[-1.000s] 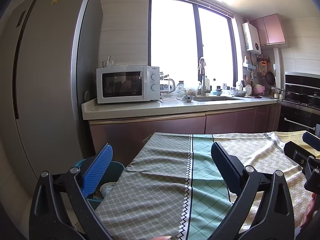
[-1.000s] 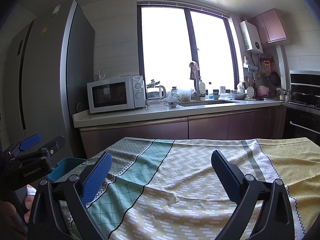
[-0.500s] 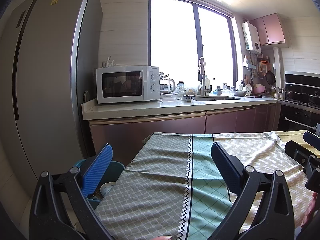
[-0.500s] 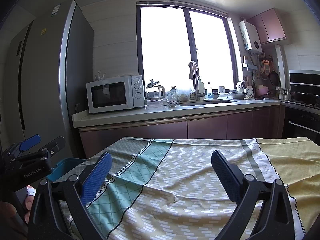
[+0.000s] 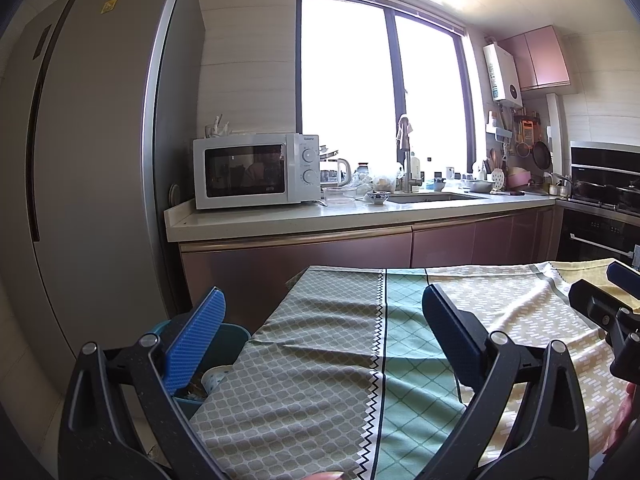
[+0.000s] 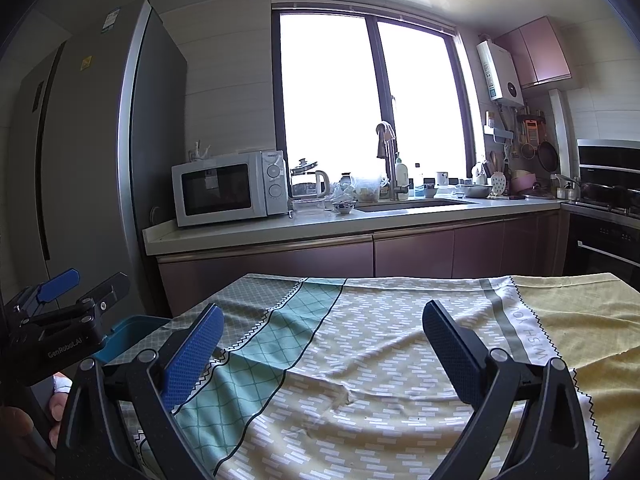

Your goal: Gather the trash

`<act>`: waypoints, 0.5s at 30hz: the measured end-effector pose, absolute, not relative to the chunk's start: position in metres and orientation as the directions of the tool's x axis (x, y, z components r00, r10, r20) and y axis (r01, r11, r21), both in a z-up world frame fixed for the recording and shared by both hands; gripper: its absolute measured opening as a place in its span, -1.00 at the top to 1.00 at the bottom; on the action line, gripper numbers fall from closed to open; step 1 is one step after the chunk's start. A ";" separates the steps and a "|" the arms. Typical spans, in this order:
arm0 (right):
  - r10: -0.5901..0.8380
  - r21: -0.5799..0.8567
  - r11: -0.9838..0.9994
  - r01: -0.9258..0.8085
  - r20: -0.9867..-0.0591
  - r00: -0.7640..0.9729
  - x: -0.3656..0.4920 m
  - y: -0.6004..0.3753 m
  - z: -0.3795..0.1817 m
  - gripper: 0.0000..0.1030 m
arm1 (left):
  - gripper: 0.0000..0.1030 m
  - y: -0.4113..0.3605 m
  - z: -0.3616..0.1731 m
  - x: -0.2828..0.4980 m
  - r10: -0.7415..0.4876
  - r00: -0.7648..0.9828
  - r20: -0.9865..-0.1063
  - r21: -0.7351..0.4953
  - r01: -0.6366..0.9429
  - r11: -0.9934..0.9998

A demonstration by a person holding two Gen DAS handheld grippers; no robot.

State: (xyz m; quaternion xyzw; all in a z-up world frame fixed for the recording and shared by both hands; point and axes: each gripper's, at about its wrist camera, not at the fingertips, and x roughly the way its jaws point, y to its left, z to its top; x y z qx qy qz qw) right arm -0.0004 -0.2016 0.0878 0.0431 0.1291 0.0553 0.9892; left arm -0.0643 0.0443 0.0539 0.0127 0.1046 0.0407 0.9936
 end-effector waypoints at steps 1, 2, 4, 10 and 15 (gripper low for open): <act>0.121 0.099 0.990 -0.099 -0.250 0.961 0.000 -0.202 0.088 -0.87 | -0.89 0.044 0.054 -0.064 0.084 0.975 -0.208 0.034 -0.078 0.996; 0.120 0.099 0.990 -0.098 -0.250 0.961 0.000 -0.202 0.088 -0.87 | -0.89 0.044 0.054 -0.064 0.084 0.974 -0.209 0.033 -0.078 0.996; 0.120 0.099 0.990 -0.098 -0.251 0.961 0.000 -0.202 0.088 -0.87 | -0.89 0.044 0.054 -0.065 0.084 0.975 -0.208 0.034 -0.079 0.996; 0.116 0.103 0.990 -0.092 -0.252 0.961 -0.001 -0.201 0.086 -0.87 | -0.89 0.044 0.054 -0.064 0.083 0.974 -0.209 0.034 -0.077 0.996; 0.115 0.103 0.990 -0.092 -0.253 0.961 -0.002 -0.201 0.086 -0.87 | -0.89 0.044 0.053 -0.064 0.081 0.974 -0.210 0.033 -0.076 0.997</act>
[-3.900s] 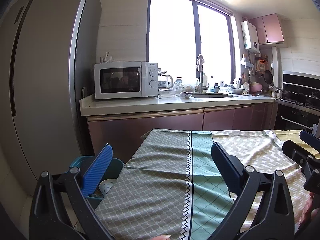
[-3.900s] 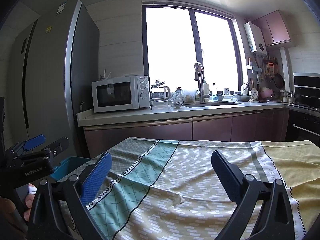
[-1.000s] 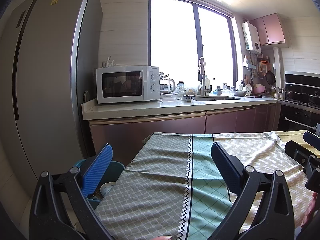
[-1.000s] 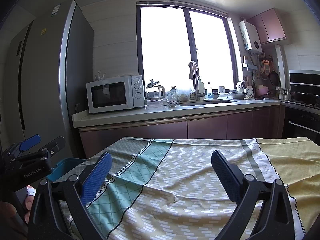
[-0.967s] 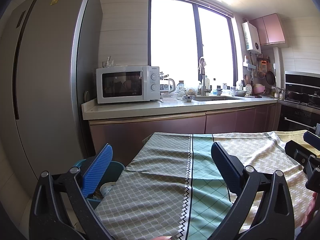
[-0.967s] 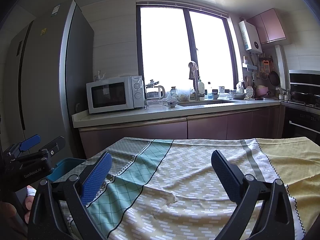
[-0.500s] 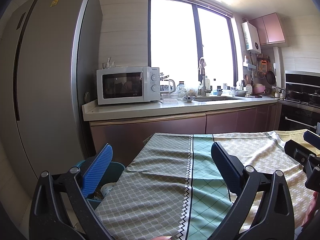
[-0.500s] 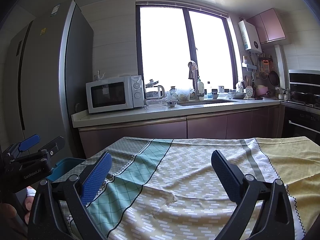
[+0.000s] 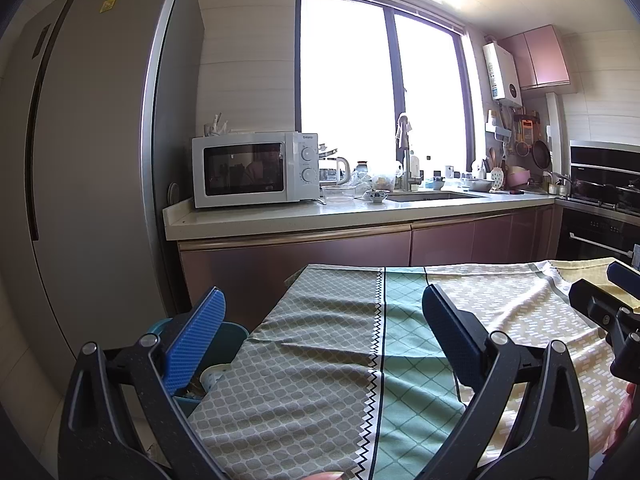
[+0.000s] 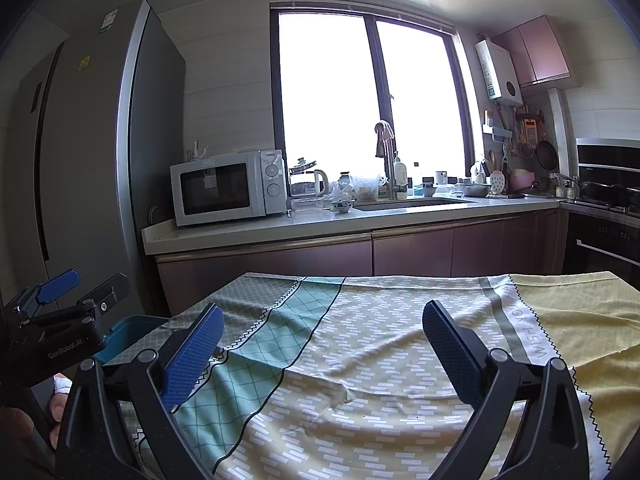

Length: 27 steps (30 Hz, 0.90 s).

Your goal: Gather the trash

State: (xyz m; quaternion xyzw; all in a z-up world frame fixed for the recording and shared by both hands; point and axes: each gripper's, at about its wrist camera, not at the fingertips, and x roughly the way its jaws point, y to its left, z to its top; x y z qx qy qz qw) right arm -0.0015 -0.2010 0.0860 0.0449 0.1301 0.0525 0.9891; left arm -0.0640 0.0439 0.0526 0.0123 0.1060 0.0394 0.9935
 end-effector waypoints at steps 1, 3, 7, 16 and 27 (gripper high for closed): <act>0.114 0.102 0.991 -0.091 -0.253 0.961 -0.002 -0.201 0.086 -0.87 | -0.89 0.044 0.052 -0.064 0.081 0.974 -0.209 0.033 -0.076 0.997; 0.116 0.104 0.990 -0.092 -0.253 0.961 -0.001 -0.201 0.086 -0.87 | -0.89 0.044 0.052 -0.064 0.081 0.975 -0.209 0.033 -0.076 0.997; 0.113 0.103 0.991 -0.089 -0.254 0.961 -0.003 -0.201 0.085 -0.87 | -0.89 0.044 0.050 -0.063 0.079 0.974 -0.212 0.033 -0.074 0.997; 0.112 0.102 0.991 -0.088 -0.254 0.961 -0.003 -0.201 0.085 -0.87 | -0.89 0.043 0.049 -0.063 0.079 0.974 -0.213 0.034 -0.074 0.997; 0.111 0.102 0.991 -0.088 -0.253 0.961 -0.003 -0.201 0.085 -0.87 | -0.89 0.043 0.049 -0.062 0.079 0.974 -0.213 0.034 -0.074 0.997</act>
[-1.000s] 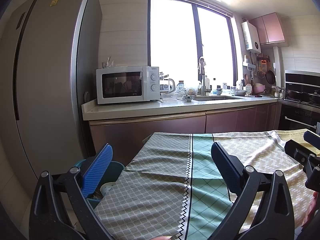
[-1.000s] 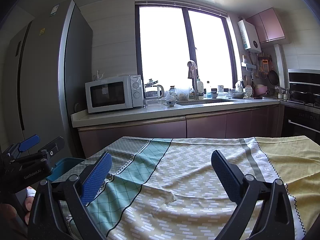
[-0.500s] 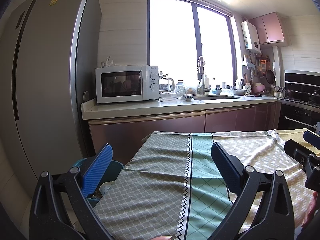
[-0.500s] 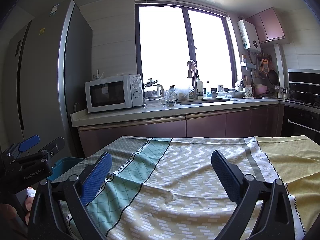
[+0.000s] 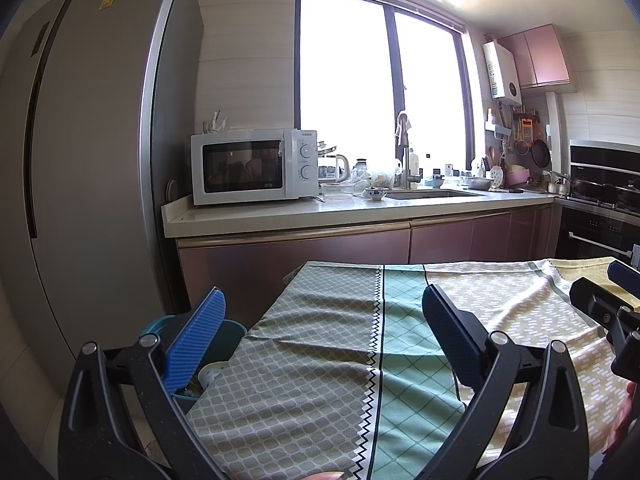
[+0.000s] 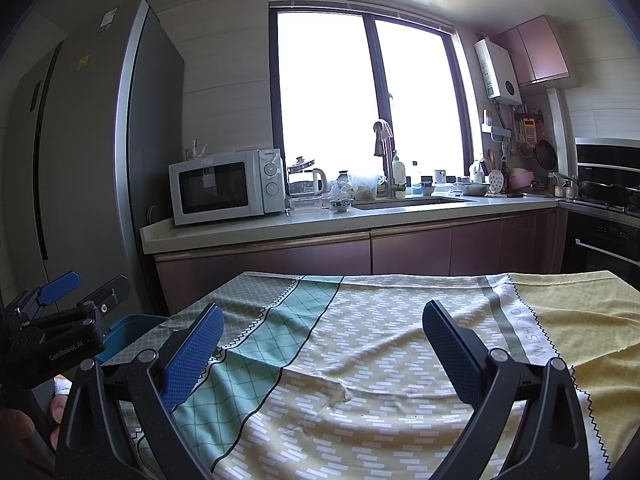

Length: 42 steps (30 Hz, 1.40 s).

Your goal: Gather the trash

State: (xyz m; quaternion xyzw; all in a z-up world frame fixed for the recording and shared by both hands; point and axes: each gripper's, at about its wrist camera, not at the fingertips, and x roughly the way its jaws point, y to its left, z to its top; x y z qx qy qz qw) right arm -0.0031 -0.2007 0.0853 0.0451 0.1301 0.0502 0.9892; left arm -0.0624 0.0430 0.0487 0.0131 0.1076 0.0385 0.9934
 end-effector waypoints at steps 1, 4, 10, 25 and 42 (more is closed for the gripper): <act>0.112 0.103 0.991 -0.088 -0.253 0.961 -0.004 -0.201 0.085 -0.87 | -0.89 0.043 0.049 -0.062 0.079 0.974 -0.213 0.035 -0.073 0.997; 0.109 0.104 0.991 -0.085 -0.255 0.961 -0.004 -0.201 0.084 -0.87 | -0.89 0.043 0.047 -0.062 0.078 0.974 -0.214 0.036 -0.072 0.997; 0.108 0.102 0.991 -0.085 -0.257 0.960 -0.003 -0.201 0.084 -0.87 | -0.89 0.041 0.045 -0.062 0.076 0.973 -0.216 0.035 -0.071 0.997; 0.103 0.102 0.992 -0.079 -0.256 0.961 -0.005 -0.203 0.085 -0.87 | -0.89 0.038 0.042 -0.062 0.072 0.973 -0.219 0.037 -0.065 0.997; 0.095 0.098 0.993 -0.072 -0.261 0.961 -0.002 -0.201 0.088 -0.87 | -0.89 0.035 0.041 -0.057 0.065 0.972 -0.224 0.039 -0.058 0.998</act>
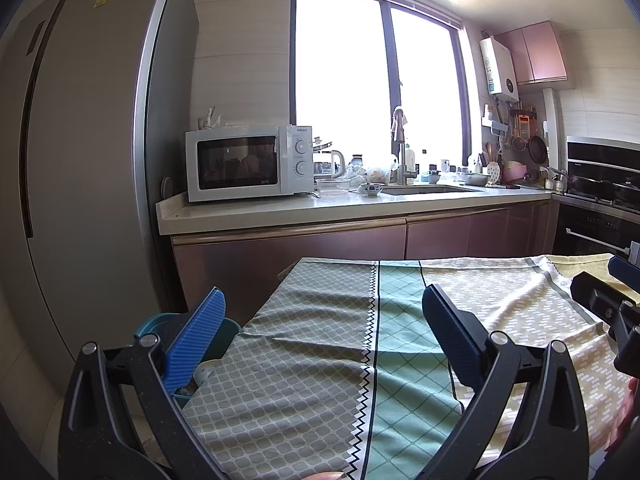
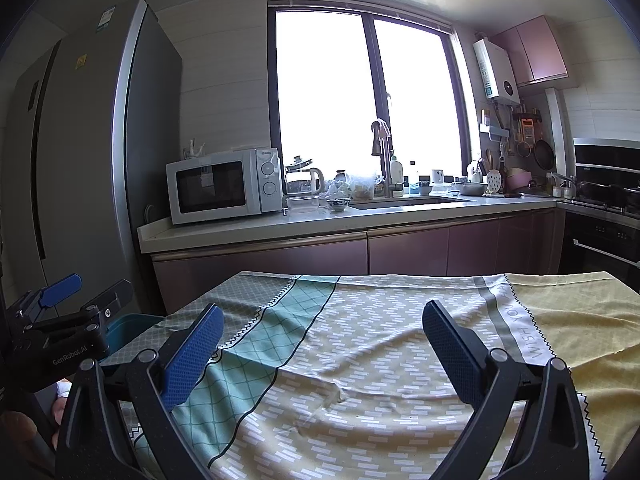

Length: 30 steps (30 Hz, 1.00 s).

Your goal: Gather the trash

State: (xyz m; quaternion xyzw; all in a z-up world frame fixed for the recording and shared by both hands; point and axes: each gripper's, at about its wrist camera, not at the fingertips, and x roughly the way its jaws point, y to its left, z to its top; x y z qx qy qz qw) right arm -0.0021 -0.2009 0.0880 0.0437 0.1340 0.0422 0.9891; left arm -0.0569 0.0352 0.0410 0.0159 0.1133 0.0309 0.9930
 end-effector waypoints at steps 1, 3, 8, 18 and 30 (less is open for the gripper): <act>0.096 0.099 0.992 -0.072 -0.262 0.960 -0.002 -0.201 0.088 -0.87 | -0.89 0.035 0.041 -0.057 0.064 0.972 -0.225 0.038 -0.057 0.998; 0.095 0.098 0.993 -0.071 -0.262 0.960 -0.002 -0.201 0.088 -0.87 | -0.89 0.034 0.040 -0.057 0.065 0.972 -0.224 0.038 -0.058 0.998; 0.095 0.099 0.993 -0.071 -0.262 0.960 -0.002 -0.201 0.088 -0.87 | -0.89 0.036 0.041 -0.057 0.064 0.972 -0.225 0.037 -0.057 0.998; 0.094 0.098 0.993 -0.071 -0.262 0.960 -0.002 -0.201 0.088 -0.87 | -0.89 0.033 0.039 -0.056 0.062 0.972 -0.228 0.035 -0.056 0.998; 0.092 0.098 0.993 -0.068 -0.264 0.960 -0.003 -0.201 0.088 -0.87 | -0.89 0.033 0.038 -0.057 0.063 0.971 -0.230 0.035 -0.057 0.998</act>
